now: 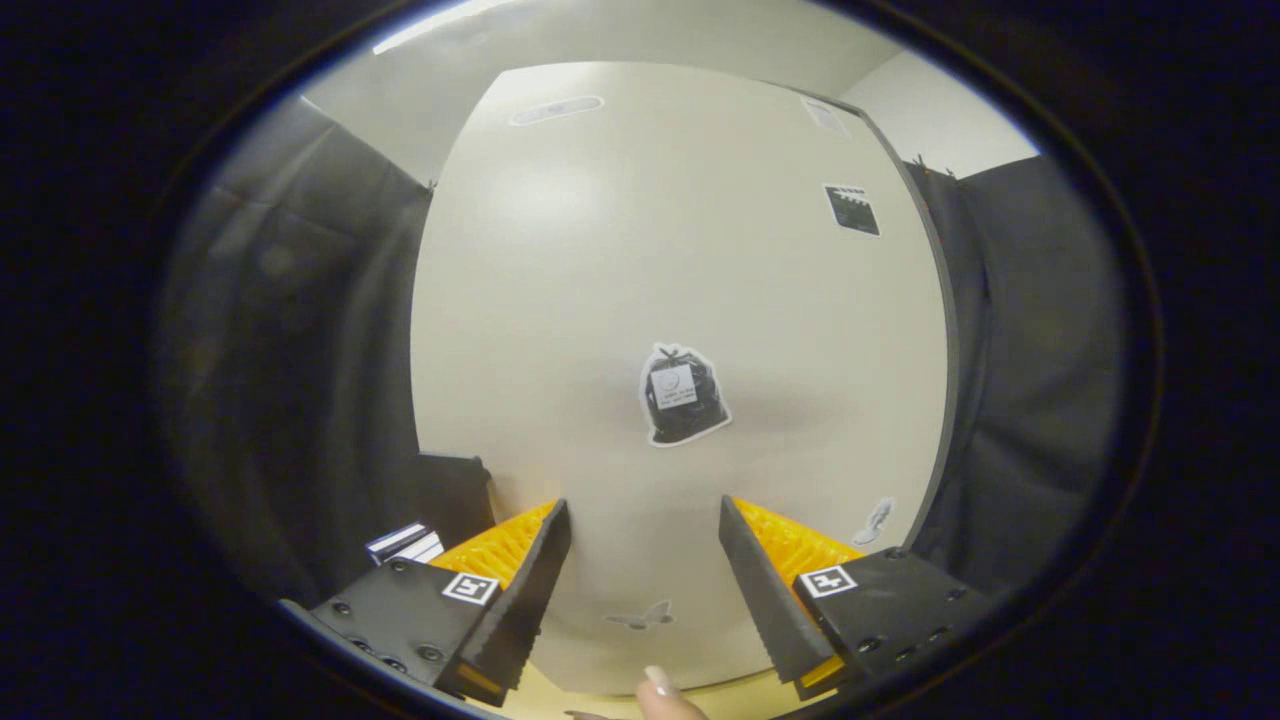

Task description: Open the shoe cabinet door, grab the shoes and put them into the shoe cabinet, then close the shoe cabinet door.

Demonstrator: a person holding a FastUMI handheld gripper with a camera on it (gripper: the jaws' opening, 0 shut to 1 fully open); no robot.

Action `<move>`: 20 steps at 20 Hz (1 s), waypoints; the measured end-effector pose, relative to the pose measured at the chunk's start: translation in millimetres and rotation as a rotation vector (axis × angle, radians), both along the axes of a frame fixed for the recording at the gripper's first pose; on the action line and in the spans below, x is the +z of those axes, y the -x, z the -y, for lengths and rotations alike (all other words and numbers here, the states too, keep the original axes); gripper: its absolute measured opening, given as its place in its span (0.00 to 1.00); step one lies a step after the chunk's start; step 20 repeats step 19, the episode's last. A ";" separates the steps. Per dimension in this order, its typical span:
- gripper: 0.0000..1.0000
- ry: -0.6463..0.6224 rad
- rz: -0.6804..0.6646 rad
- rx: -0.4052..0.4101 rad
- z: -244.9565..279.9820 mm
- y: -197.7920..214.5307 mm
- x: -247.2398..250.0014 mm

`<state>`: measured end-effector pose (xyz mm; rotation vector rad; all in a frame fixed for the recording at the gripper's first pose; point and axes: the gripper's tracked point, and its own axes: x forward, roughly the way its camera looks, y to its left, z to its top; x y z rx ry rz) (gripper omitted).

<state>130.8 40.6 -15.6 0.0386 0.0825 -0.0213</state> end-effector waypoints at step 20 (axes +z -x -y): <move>0.94 -0.025 0.043 -0.032 -0.8 3.2 -2.3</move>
